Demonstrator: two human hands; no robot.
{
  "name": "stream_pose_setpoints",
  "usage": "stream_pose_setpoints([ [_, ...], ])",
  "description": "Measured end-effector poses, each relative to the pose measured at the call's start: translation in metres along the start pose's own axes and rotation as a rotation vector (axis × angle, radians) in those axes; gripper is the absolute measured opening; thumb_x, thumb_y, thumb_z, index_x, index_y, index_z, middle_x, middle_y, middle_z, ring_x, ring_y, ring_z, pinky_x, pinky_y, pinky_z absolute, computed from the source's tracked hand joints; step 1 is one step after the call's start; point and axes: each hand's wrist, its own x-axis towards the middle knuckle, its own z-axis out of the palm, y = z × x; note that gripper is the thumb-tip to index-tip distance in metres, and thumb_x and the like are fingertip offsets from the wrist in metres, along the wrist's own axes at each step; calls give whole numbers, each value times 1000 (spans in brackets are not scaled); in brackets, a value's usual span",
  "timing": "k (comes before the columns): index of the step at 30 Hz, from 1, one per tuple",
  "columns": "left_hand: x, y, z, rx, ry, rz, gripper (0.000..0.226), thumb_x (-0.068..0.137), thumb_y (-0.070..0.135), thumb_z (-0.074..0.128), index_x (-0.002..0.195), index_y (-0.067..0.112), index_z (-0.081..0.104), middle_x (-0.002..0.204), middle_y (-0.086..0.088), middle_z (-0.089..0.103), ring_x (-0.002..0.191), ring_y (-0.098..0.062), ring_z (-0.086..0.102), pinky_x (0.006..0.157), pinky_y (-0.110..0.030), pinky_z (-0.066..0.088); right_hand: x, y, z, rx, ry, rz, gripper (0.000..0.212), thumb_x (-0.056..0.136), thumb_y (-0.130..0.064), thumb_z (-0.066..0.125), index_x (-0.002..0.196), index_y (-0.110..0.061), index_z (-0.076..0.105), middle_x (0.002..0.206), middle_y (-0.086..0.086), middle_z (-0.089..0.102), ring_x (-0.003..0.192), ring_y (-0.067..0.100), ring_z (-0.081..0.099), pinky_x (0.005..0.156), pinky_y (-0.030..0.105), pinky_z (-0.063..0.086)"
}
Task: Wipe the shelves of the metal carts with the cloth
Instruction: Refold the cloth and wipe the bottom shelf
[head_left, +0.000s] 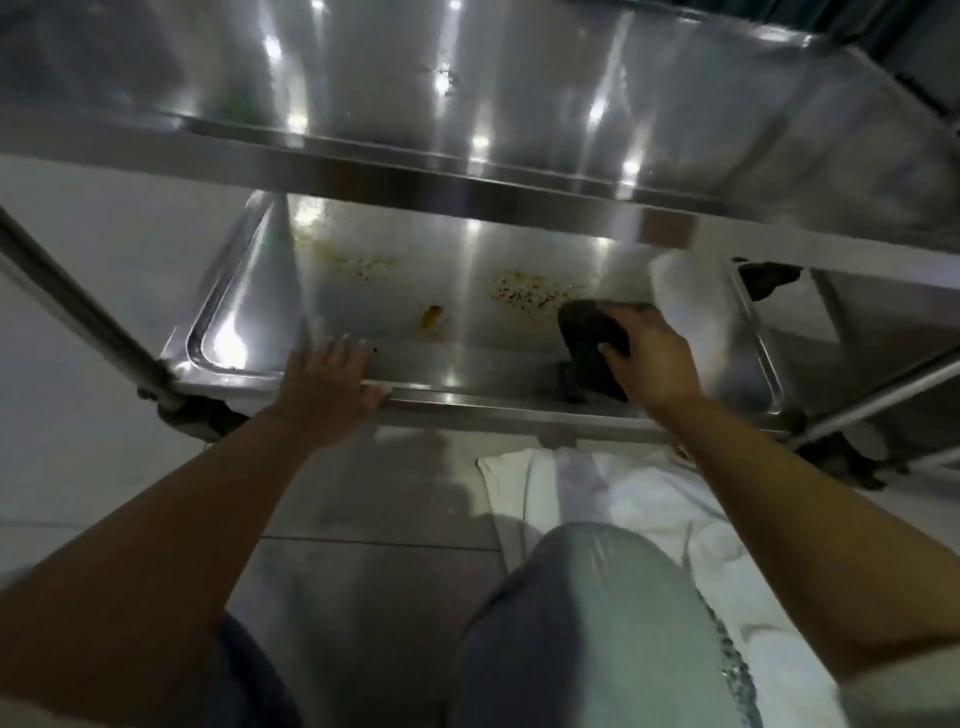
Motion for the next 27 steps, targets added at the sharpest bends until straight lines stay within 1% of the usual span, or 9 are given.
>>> stream_pose_setpoints([
  [4, -7, -3, 7, 103, -77, 30, 64, 96, 55, 28, 147, 16, 32, 152, -13, 30, 138, -29, 30, 107, -49, 28, -8, -16, 22, -45, -235, -52, 63, 90, -14, 59, 147, -20, 32, 138, 18, 48, 109, 41, 55, 87, 48, 50],
  [6, -1, -9, 9, 2, -96, -34, 66, 95, 55, 34, 148, 16, 27, 156, -10, 25, 143, -27, 25, 112, -50, 22, -12, -22, 40, -150, -344, -88, 62, 91, -22, 59, 147, -21, 32, 138, 15, 50, 110, 37, 56, 88, 46, 49],
  [9, 9, -20, 14, -111, -117, -90, 71, 95, 56, 36, 151, 17, 19, 159, -6, 19, 146, -23, 15, 116, -51, 9, -10, -28, 57, -349, -182, -164, 48, 89, -41, 60, 131, -21, 51, 121, 10, 62, 103, 33, 58, 87, 40, 38],
  [11, 13, -24, 14, -89, -133, -92, 72, 95, 58, 34, 152, 17, 16, 159, -5, 18, 146, -22, 15, 116, -51, 9, -9, -28, 65, -359, -135, -165, 50, 86, -54, 58, 124, -22, 56, 118, 10, 63, 111, 33, 52, 91, 41, 33],
  [14, 16, -24, 11, -98, -148, -113, 75, 95, 58, 34, 152, 14, 15, 159, -8, 16, 146, -24, 14, 116, -51, 10, -9, -23, 70, -135, -233, -74, 58, 88, -63, 47, 135, -29, 51, 149, 11, 39, 138, 33, 28, 111, 47, 21],
  [16, 20, -22, 12, -111, -138, -129, 77, 94, 58, 37, 152, 11, 15, 159, -10, 16, 146, -25, 14, 117, -52, 11, -7, -18, 77, 46, -344, 41, 59, 94, -60, 35, 147, -34, 32, 160, 6, 15, 146, 32, 12, 116, 47, 12],
  [18, 27, -22, 16, -126, -150, -162, 81, 94, 59, 35, 152, 9, 10, 160, -12, 9, 148, -25, 7, 118, -52, 7, -5, -15, 90, -23, -435, 51, 58, 98, -54, 27, 151, -36, 12, 162, 4, 1, 147, 32, 2, 117, 46, 8],
  [22, 42, -29, 35, -95, -216, -222, 93, 90, 70, 26, 152, 8, -3, 161, -11, -6, 148, -25, -7, 118, -52, 2, 2, -17, 113, -71, -392, 19, 59, 99, -50, 30, 152, -33, 10, 161, 7, -5, 147, 32, -6, 118, 51, 4],
  [27, 43, -36, 66, -105, -155, -237, 100, 83, 78, 13, 152, 8, -3, 161, -13, -4, 148, -27, -7, 116, -55, 3, 26, -37, 133, -62, -353, 0, 61, 98, -52, 27, 153, -30, 11, 161, 6, -8, 147, 32, -11, 117, 55, 0],
])
